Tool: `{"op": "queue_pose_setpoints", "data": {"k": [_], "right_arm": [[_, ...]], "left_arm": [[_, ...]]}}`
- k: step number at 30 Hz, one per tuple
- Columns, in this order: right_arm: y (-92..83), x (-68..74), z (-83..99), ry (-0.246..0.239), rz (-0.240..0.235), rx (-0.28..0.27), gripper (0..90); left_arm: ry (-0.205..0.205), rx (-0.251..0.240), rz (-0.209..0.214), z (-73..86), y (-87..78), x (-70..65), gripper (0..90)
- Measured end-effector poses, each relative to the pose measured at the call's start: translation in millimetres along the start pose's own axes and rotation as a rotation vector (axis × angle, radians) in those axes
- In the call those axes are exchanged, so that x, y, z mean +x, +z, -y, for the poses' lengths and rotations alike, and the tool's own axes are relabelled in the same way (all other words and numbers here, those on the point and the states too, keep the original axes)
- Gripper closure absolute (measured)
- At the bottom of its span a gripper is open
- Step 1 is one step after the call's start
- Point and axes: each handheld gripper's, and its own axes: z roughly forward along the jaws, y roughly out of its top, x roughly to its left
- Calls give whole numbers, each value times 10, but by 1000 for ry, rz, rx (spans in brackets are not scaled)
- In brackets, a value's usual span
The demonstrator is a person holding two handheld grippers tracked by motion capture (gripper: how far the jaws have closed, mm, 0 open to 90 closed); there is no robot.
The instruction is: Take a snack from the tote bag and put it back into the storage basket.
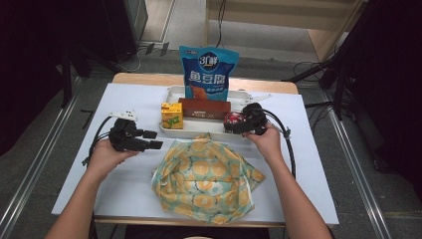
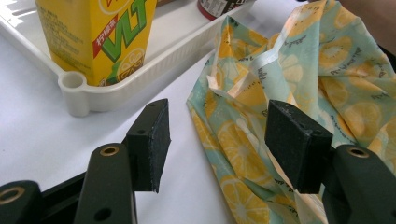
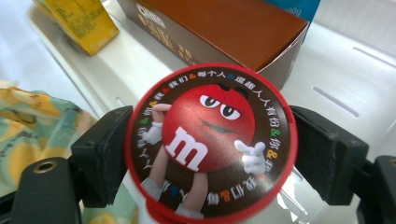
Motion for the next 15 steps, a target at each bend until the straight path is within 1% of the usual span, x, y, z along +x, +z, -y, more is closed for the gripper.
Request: {"op": "queue_pose_setpoints", "data": {"k": [5,7,9,12,15], "right_arm": [[-137,27,-23,-4,-5,-24,198],[-175,46,-35,0,3,-21,198],[-202,60,-41,-12,8,-21,197],[-246,88,-50,-16,13,-15,196],[-288,115,-51,-11,21,-14,196]], "left_arm": [[0,10,0,1,5,4,409],[-2,10,-1,2,4,8,409],[-3,10,-1,3,4,11,409],[-4,11,-1,3,6,14,408],[-5,13,-2,3,7,17,407]]}}
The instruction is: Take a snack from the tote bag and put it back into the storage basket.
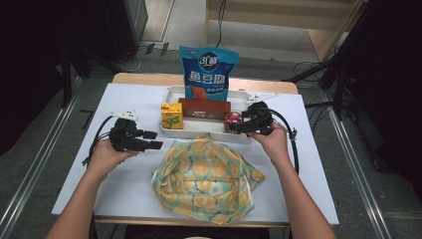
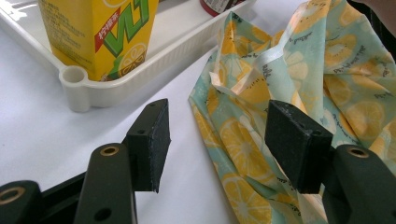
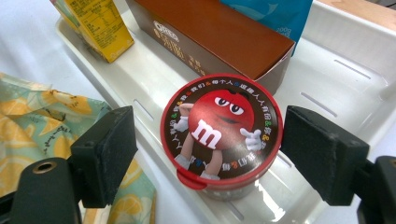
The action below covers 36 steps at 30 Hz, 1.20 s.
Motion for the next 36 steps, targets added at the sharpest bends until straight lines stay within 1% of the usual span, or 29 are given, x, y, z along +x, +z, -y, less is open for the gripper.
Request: {"op": "queue_pose_setpoints", "data": {"k": [3,6,11,15,17,19,22,24,26,29,31,36], "right_arm": [[-53,30,4,-16,-3,-13,197],[-109,59,9,-13,-24,-26,198],[-167,135,47,-21,-42,-32,197],[-220,177,74,-29,-39,-29,197],[-256,194,90,-29,-36,-38,199],[-288,216,117,-23,-44,-43,199],[-308,240,166,-25,-43,-43,199],[-318,251,193,-17,-51,-34,199],[-338,266,224,-14,-57,-40,200],[-365,297,262,-27,-47,-36,202],[-391,320,289,-27,-48,-26,200],[-447,358,369,-56,-42,-35,200]], "left_arm": [[-2,-2,1,0,0,3,407],[-5,-8,0,0,0,4,407],[-3,-4,3,2,13,21,398],[-7,-6,4,5,15,33,394],[-10,-6,4,6,12,40,390],[-13,-8,3,7,10,45,388],[-12,-12,6,7,8,51,386],[-12,-13,6,7,8,53,386],[-12,-13,5,8,9,54,385],[-9,-13,4,9,8,56,382],[-9,-13,4,10,7,59,379],[-6,-16,3,12,5,61,373]]}}
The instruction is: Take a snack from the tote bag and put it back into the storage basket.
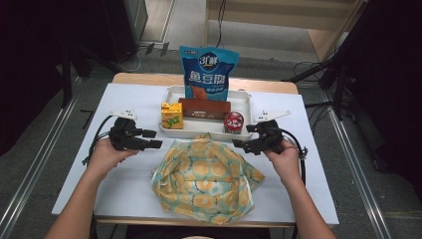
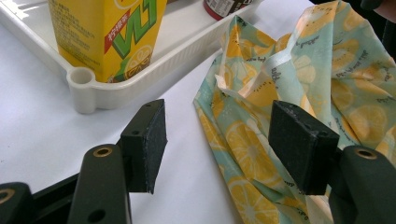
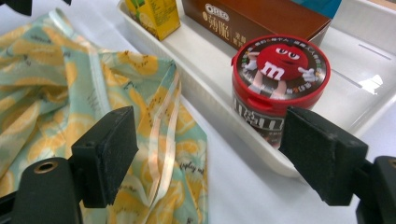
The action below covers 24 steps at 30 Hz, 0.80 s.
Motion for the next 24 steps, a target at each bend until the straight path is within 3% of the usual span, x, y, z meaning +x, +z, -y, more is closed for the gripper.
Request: {"op": "queue_pose_setpoints", "data": {"k": [24], "right_arm": [[-193,-50,328,26,20,-14,210]], "left_arm": [[5,-6,-9,11,-12,1,367]]}}
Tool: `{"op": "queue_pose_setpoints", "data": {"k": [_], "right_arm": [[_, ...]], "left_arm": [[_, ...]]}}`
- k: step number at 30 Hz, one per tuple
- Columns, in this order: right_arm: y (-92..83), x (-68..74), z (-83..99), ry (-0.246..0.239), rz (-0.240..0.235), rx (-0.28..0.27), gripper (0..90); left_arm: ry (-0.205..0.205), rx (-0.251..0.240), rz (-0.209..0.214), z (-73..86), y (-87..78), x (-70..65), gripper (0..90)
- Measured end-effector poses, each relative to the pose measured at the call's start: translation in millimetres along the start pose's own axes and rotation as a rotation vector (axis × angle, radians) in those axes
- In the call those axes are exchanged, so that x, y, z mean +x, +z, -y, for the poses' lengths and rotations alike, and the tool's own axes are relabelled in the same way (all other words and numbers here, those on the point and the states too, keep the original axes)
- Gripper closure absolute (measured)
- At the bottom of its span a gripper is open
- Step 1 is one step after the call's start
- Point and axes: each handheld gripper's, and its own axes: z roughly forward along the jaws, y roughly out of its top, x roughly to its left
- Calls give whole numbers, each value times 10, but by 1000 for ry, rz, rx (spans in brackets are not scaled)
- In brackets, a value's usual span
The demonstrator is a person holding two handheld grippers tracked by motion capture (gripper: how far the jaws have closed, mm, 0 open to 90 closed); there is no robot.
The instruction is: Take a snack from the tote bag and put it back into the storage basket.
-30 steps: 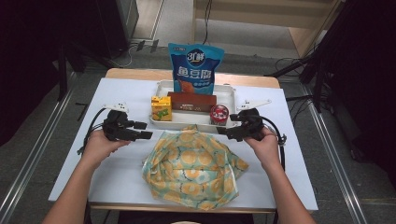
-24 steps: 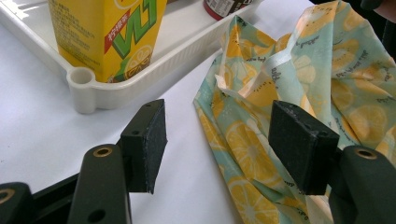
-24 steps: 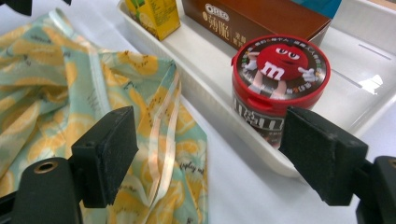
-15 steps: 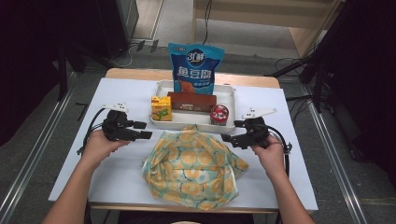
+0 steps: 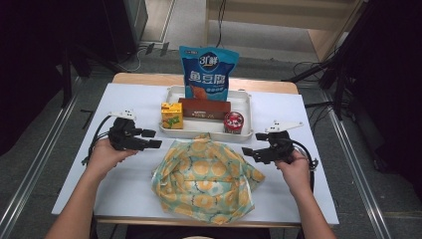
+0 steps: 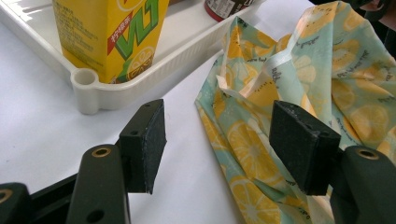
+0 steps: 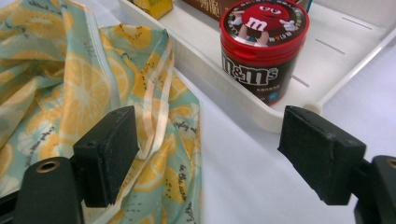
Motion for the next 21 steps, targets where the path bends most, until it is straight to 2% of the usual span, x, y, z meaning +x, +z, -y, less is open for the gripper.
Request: {"op": "queue_pose_setpoints", "data": {"k": [4,10,21], "right_arm": [[-24,-43,34,-8,-2,-13,215],[-23,-108,81,-14,17,-6,225],[16,-132,103,-25,25,13,227]], "left_arm": [[-1,-1,-7,5,-4,5,366],[0,-4,-10,11,-8,14,364],[-3,17,-18,23,27,7,353]]}}
